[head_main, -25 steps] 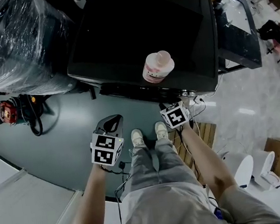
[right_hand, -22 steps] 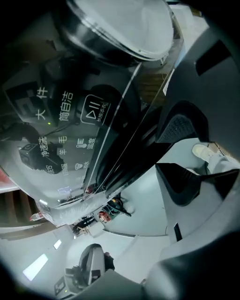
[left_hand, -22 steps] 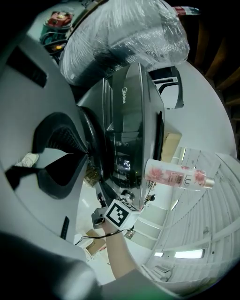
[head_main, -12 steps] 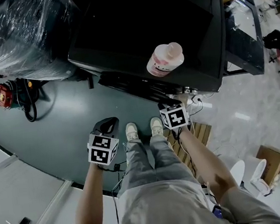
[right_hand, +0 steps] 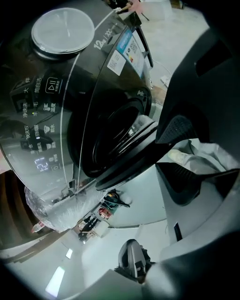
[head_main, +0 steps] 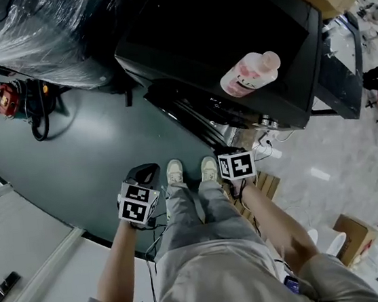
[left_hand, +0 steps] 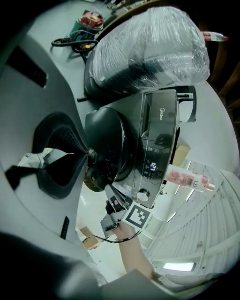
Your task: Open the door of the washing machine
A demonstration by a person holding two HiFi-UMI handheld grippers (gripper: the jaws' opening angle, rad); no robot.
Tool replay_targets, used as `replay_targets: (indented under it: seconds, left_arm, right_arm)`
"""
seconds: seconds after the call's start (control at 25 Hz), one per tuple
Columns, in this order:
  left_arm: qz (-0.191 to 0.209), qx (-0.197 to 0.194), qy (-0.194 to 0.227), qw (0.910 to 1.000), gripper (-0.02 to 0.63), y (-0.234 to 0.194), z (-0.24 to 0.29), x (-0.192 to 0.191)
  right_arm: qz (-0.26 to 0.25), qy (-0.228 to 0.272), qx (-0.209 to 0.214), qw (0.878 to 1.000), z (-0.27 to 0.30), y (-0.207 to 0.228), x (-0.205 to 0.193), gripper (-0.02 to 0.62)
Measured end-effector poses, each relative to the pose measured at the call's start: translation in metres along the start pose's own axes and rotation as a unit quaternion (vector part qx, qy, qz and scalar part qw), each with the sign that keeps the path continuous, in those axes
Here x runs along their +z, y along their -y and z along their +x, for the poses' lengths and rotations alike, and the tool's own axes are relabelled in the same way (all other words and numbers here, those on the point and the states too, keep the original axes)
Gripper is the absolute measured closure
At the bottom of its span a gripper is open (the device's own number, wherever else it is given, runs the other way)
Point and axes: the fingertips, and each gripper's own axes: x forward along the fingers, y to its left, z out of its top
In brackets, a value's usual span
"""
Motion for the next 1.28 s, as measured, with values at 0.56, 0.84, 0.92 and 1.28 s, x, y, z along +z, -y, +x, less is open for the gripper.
replay_targets:
  seconds: [0.56,0.84,0.92,1.28]
  left_arm:
    - [-0.085,0.025,-0.006,0.9960,0.585,-0.014,-0.033,-0.073]
    - [-0.120,0.043,-0.001,0.9918,0.586,-0.019,-0.053,-0.100]
    - [-0.130,0.051,-0.002,0.9902,0.586,-0.022,-0.060,-0.110]
    - [-0.188,0.096,0.010,0.9775,0.586,-0.043,-0.103,-0.155]
  right_arm:
    - [-0.060,-0.079,0.034,0.995,0.014,-0.074,-0.044,0.476]
    - [-0.091,-0.096,0.058,0.990,0.027,-0.128,-0.066,0.476]
    - [-0.095,-0.103,0.072,0.987,0.034,-0.147,-0.071,0.468]
    - [-0.064,-0.121,0.118,0.983,0.058,-0.226,-0.080,0.457]
